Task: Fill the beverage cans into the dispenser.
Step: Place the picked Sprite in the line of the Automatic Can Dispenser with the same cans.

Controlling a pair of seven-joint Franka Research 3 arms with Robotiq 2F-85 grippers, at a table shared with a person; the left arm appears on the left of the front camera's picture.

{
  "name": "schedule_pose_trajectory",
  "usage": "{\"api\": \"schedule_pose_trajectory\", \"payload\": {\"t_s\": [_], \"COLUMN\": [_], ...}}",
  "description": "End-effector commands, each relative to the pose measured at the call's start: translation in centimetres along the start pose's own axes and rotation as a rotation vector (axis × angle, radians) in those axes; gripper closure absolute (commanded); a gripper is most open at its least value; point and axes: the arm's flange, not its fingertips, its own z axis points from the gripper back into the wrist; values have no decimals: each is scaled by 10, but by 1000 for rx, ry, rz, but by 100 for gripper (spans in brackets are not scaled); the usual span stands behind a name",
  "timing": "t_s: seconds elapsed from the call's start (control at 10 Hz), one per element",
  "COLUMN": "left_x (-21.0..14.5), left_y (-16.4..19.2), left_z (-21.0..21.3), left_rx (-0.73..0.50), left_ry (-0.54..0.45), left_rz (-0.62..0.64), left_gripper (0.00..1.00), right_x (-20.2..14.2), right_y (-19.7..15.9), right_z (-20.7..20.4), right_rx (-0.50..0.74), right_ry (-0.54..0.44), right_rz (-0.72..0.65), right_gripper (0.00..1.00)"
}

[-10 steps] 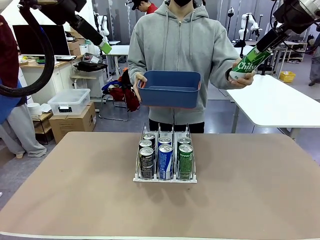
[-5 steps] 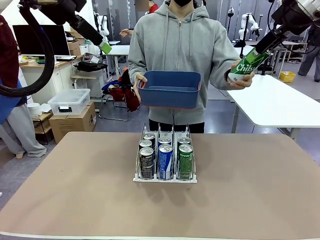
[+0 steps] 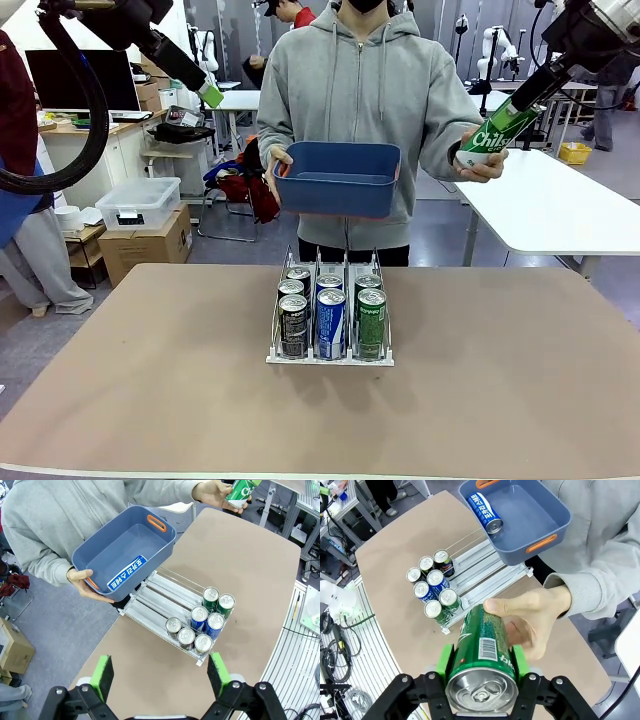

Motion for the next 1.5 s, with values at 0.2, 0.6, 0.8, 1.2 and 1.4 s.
{"api": "schedule_pose_trajectory", "payload": {"t_s": [0.2,0.6,0.8,1.2,1.4], "left_x": [-1,-1,-1,-1,-1], "left_y": [2,2,2,2,2], "left_z": [-1,-1,-1,-1,-1], "left_rx": [7,7,7,7,7], "left_ry": [-7,-7,-7,-7,-7], "left_rz": [-3,-3,-3,-3,-3], "left_gripper": [0,0,0,0,0], "right_x": [0,0,0,0,0], "right_y": [0,0,0,0,0], "right_z": [0,0,0,0,0], "right_rx": [-5,-5,-5,-5,-5], "right_ry": [-4,-4,-4,-4,-4], "right_rz": [-1,-1,-1,-1,-1], "right_gripper": [100,100,100,100,100]}}
